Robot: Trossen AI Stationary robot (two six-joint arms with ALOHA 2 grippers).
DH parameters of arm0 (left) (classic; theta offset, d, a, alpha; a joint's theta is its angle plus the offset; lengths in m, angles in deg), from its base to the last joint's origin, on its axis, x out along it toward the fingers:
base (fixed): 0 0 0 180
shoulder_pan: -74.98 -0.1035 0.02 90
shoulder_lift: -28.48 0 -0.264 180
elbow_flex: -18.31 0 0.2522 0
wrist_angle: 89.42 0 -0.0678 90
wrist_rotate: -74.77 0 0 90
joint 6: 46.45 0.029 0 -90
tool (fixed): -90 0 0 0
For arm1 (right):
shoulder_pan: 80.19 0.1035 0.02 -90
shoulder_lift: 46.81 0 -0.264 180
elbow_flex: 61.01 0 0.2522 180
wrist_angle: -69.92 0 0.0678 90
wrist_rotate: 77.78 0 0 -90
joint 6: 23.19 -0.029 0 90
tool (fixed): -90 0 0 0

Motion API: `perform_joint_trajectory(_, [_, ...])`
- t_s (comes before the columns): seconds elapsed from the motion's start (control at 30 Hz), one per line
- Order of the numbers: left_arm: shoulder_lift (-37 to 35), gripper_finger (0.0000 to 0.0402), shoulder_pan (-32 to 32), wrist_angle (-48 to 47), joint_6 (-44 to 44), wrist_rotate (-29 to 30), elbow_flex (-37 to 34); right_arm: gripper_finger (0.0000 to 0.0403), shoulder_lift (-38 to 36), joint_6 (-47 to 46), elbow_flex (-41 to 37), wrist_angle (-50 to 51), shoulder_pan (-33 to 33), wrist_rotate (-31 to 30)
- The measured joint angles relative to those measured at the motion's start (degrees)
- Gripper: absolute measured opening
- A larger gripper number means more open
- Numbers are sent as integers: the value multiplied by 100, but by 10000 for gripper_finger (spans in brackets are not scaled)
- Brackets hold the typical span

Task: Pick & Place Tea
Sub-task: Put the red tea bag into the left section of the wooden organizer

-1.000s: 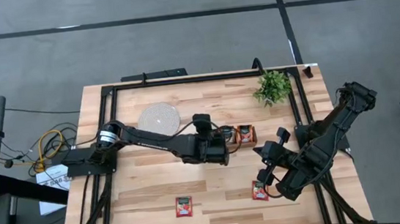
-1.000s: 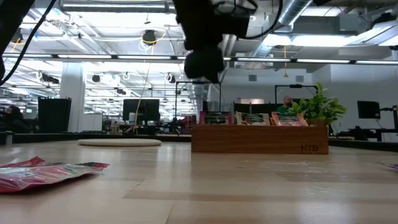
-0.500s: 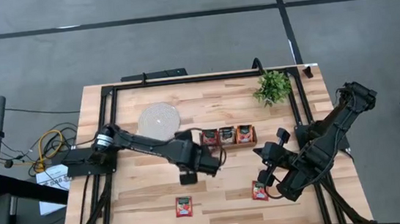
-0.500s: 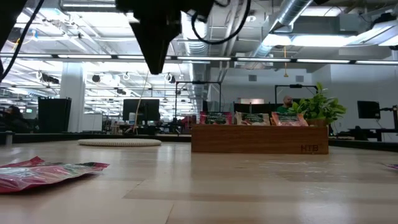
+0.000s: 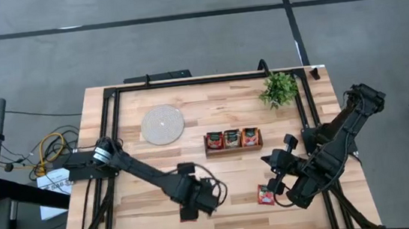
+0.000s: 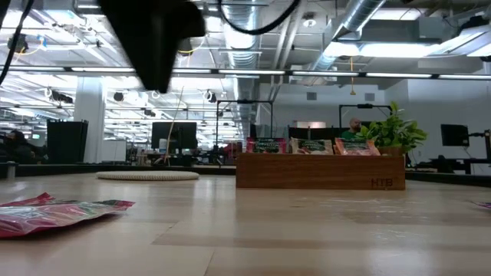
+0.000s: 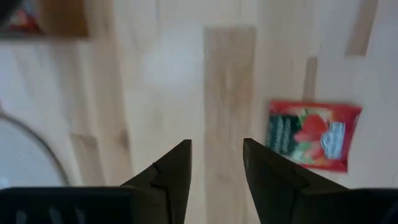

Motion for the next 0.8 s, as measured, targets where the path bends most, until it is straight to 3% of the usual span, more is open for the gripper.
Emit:
perform_joint_trajectory(0.2, [2,137,404,362,-761,-28,-412,0,0,3,0,1,81,25])
perform_joint_trajectory(0.8, [2,137,692,1403,-1095,-44,-1044,0,-2,13,0,4,192,46])
